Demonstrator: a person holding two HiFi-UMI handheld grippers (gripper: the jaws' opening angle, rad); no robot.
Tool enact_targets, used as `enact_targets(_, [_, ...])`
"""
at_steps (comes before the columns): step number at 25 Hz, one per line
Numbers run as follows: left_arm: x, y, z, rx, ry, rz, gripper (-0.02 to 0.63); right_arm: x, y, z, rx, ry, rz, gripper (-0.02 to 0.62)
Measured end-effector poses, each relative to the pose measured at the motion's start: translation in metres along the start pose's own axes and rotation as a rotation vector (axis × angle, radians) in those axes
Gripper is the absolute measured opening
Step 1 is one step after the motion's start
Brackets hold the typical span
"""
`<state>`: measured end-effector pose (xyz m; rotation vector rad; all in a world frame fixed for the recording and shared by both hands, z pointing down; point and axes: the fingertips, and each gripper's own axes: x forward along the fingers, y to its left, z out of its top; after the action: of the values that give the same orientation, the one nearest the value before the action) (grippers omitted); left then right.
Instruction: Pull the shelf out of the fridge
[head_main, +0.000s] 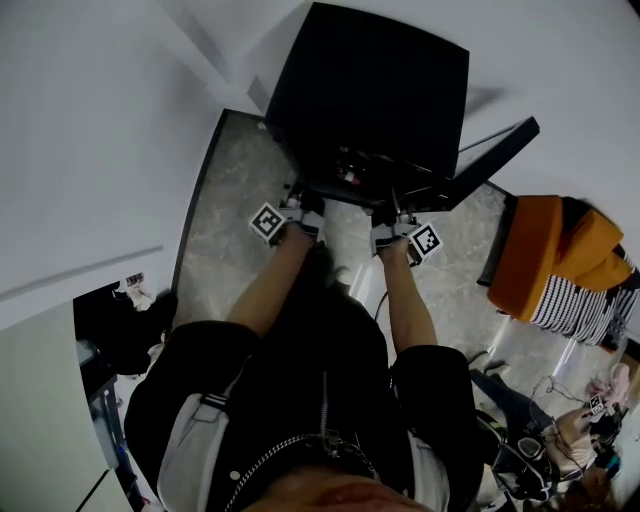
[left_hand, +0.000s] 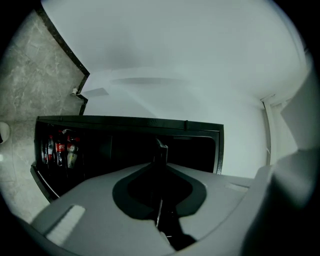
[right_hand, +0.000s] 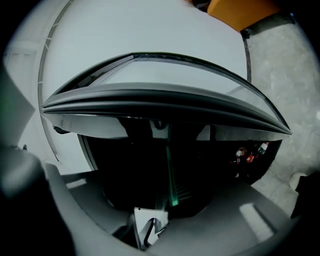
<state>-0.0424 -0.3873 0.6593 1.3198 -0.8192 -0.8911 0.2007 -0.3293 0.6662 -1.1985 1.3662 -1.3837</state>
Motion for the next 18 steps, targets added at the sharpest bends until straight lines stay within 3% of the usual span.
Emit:
enact_targets(6, [-0.013, -0.008, -0.004, -0.008, 0.020, -0.017, 0.026, -0.010, -0.002, -0.008, 0.017, 0.046, 0.035, 0.023])
enact_targets(18, [-0.048, -0.015, -0.010, -0.007, -0.008, -0.042, 0.026, -0.035, 0.007, -0.022, -0.014, 0.108, 0.075, 0.023])
